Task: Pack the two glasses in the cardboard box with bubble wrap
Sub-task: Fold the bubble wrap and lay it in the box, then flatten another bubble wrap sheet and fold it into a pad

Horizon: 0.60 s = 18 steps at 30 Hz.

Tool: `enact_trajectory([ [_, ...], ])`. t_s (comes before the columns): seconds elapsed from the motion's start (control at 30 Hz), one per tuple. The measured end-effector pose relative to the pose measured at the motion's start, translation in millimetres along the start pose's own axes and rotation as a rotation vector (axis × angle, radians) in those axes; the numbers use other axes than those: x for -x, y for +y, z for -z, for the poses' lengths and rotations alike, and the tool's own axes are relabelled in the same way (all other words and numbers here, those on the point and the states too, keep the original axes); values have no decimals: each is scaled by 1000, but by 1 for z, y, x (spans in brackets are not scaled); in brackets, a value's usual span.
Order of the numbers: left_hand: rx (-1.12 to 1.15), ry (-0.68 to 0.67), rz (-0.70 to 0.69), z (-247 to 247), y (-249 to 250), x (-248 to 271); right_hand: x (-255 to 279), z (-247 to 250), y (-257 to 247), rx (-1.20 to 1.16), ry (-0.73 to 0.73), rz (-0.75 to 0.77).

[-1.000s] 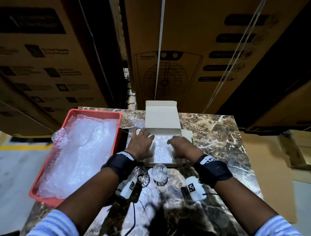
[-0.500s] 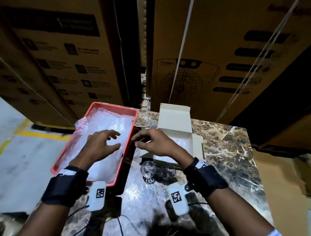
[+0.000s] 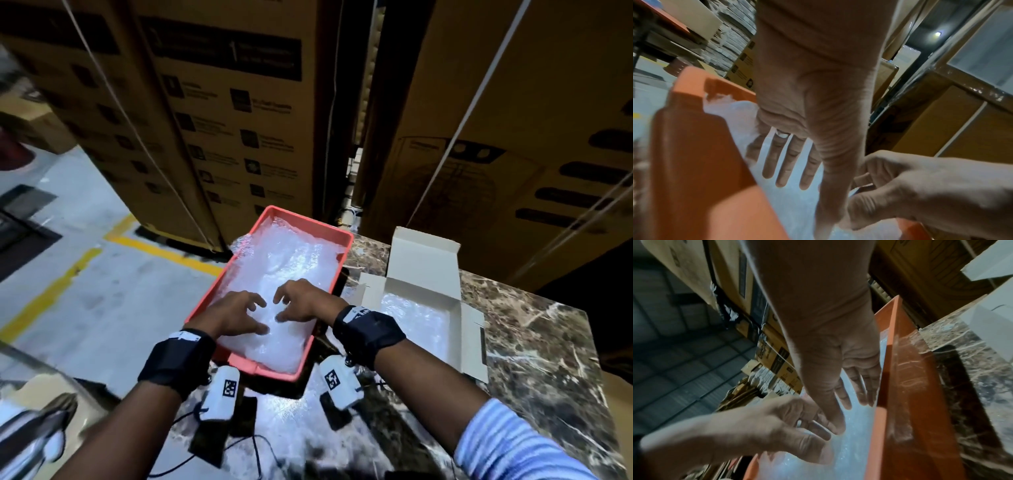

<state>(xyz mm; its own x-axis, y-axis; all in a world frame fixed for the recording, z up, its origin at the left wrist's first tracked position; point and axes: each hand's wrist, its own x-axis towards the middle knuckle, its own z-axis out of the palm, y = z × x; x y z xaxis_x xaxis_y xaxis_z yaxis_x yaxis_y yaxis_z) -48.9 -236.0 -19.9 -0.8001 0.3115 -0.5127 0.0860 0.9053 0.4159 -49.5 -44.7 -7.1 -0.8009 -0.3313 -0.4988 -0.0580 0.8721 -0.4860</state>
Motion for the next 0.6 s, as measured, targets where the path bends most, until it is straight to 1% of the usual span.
enact_trajectory([
  [0.1,-121,-90,24,-2,4,-9,-10,-10,1,102,-52,-25],
  [0.2,-240,-119,28,-4,3,-18,-15,-17,7,118,-78,-32],
  [0.27,-277,-94,12,-3,4,-20,-17,-20,11,139,-52,-12],
  [0.37,-309,-8,-24,5,6,-19,-13,-17,9,183,35,39],
  [0.5,-278,-5,-85,18,5,-15,-6,-7,10,155,87,62],
  [0.53,-237,8,-108,21,4,-14,-3,-2,10,119,95,63],
  [0.6,-76,53,-158,29,6,-10,6,7,10,25,138,82],
])
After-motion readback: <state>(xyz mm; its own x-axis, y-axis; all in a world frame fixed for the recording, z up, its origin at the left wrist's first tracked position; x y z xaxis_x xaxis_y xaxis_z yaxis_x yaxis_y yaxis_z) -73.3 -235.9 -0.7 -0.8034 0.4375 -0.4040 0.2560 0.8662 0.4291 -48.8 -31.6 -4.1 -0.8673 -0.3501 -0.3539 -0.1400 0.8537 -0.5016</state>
